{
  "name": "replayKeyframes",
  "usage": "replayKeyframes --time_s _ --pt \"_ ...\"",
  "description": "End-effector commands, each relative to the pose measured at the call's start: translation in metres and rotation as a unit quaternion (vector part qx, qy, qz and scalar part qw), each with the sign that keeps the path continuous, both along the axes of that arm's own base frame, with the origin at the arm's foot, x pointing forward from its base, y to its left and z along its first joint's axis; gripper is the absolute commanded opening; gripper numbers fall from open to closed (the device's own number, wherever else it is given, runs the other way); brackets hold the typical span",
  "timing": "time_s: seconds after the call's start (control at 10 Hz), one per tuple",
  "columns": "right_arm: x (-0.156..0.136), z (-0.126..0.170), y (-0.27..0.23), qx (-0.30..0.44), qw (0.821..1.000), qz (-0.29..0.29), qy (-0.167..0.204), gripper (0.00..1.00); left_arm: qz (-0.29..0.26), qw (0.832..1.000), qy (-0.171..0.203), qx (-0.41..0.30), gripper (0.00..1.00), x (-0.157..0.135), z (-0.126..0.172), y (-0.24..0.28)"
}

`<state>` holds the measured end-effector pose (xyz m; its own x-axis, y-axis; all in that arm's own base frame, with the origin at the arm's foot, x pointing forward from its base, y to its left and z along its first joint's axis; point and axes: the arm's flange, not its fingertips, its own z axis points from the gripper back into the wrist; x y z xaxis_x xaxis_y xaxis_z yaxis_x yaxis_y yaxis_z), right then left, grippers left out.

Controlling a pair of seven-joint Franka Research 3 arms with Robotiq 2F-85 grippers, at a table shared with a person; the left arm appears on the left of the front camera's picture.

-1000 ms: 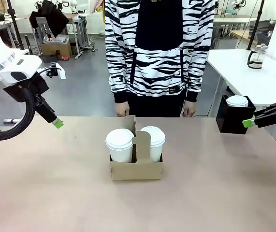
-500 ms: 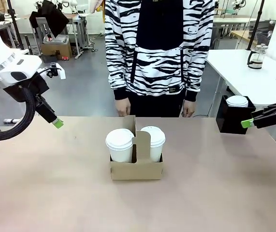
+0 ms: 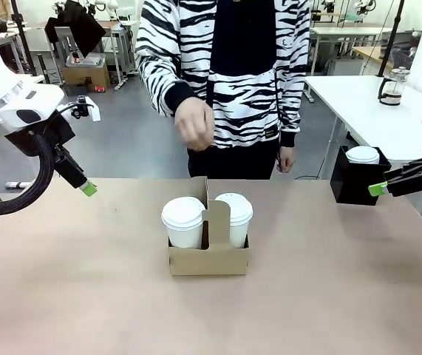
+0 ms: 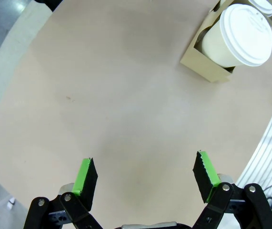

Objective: Pour a drink into a cup and package it in a carrier.
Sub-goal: Insert the held 600 ml Paper Cup into the Cup Carrier.

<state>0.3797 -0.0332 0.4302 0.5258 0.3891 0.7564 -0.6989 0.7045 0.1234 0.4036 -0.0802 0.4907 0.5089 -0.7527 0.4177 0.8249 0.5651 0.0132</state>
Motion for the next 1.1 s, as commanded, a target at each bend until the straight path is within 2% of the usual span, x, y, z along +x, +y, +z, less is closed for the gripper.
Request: replayKeyframes --time_s 0.0,1.0 --pt "-0.001 -0.005 -0.0029 -0.002 1.0 0.01 -0.01 1.0 0.005 1.0 -0.001 0.005 1.0 -0.0018 0.0011 0.0007" --pt "-0.001 -0.005 -0.0029 -0.002 1.0 0.01 -0.01 1.0 0.005 1.0 -0.001 0.005 1.0 -0.0018 0.0011 0.0007"
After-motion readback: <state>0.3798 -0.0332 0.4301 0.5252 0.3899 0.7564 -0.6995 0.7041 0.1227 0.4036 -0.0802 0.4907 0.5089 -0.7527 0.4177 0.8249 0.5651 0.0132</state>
